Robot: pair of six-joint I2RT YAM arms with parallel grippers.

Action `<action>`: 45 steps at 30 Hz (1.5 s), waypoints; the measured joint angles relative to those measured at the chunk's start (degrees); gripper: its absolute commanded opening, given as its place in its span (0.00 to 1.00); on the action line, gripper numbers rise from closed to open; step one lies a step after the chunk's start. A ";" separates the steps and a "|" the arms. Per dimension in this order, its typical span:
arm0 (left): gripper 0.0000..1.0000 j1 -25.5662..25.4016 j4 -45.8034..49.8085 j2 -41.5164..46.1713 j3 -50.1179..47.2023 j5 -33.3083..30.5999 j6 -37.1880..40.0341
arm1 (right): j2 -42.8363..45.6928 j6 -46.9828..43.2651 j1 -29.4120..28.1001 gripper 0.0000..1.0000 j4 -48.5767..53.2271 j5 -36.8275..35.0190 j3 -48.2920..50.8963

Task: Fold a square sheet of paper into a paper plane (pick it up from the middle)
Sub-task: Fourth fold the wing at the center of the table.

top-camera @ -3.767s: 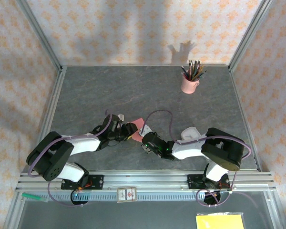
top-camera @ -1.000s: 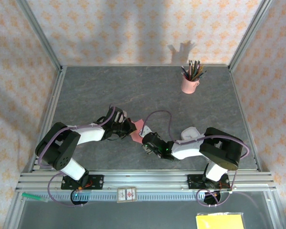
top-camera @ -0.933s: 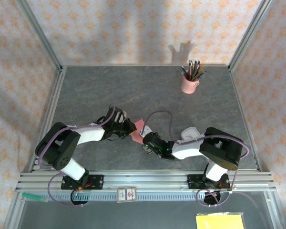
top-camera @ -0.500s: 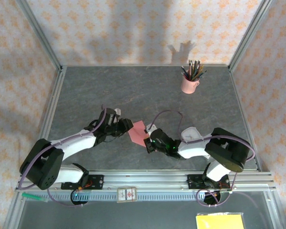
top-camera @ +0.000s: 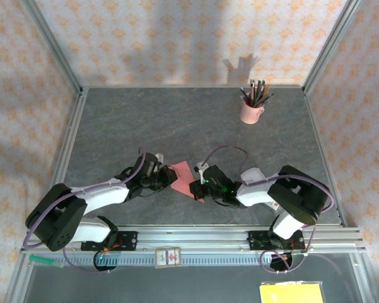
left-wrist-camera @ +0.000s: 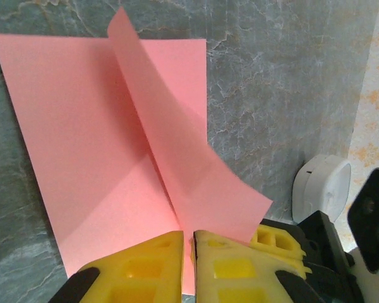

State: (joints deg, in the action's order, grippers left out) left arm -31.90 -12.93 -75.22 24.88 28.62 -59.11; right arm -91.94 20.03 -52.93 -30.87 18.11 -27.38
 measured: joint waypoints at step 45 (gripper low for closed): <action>0.08 0.55 -7.08 -15.21 5.75 2.43 3.10 | -4.46 8.59 2.73 0.04 -6.25 6.56 0.00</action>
State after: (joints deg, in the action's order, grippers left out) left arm -31.35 -20.01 -90.43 30.63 31.05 -56.01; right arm -96.40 28.62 -50.19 -37.12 24.67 -27.38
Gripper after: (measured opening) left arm 0.085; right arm 0.043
